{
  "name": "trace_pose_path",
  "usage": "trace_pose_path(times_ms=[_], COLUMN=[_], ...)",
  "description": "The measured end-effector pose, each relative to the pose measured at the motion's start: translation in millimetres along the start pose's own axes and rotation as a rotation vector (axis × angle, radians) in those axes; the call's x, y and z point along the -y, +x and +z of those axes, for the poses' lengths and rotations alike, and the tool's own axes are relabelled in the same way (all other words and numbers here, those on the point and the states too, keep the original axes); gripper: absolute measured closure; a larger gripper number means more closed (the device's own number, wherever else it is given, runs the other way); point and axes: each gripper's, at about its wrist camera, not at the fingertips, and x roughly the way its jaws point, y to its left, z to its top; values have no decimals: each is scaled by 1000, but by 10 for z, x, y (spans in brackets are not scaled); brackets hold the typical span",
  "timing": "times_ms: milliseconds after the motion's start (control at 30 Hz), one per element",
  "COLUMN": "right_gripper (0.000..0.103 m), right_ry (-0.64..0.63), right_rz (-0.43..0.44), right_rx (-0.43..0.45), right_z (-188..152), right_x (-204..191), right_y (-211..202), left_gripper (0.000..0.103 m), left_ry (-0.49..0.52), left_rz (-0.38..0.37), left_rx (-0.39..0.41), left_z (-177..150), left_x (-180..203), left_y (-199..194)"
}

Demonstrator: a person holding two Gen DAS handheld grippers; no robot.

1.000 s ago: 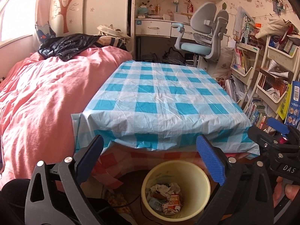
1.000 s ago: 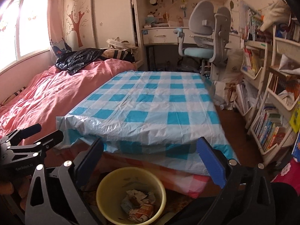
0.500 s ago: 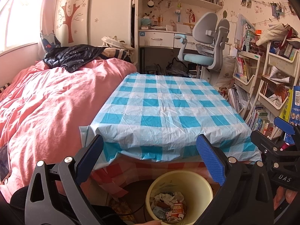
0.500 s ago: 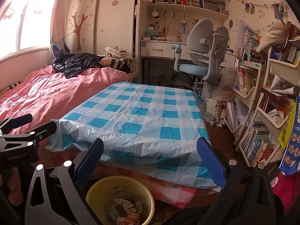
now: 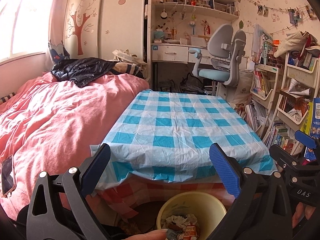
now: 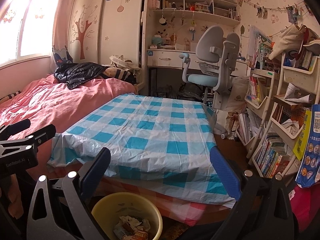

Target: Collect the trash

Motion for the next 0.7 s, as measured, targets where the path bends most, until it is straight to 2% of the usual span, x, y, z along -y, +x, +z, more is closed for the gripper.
trace_pose_path(times_ms=[700], right_gripper=[8], right_ry=[-15], right_rz=[1], right_rx=[11], right_z=[27], right_x=[-69], right_y=[-18], left_gripper=[7], left_ry=[3], left_rz=[2], left_rx=[26], left_z=[47], left_x=[22], left_y=[-46])
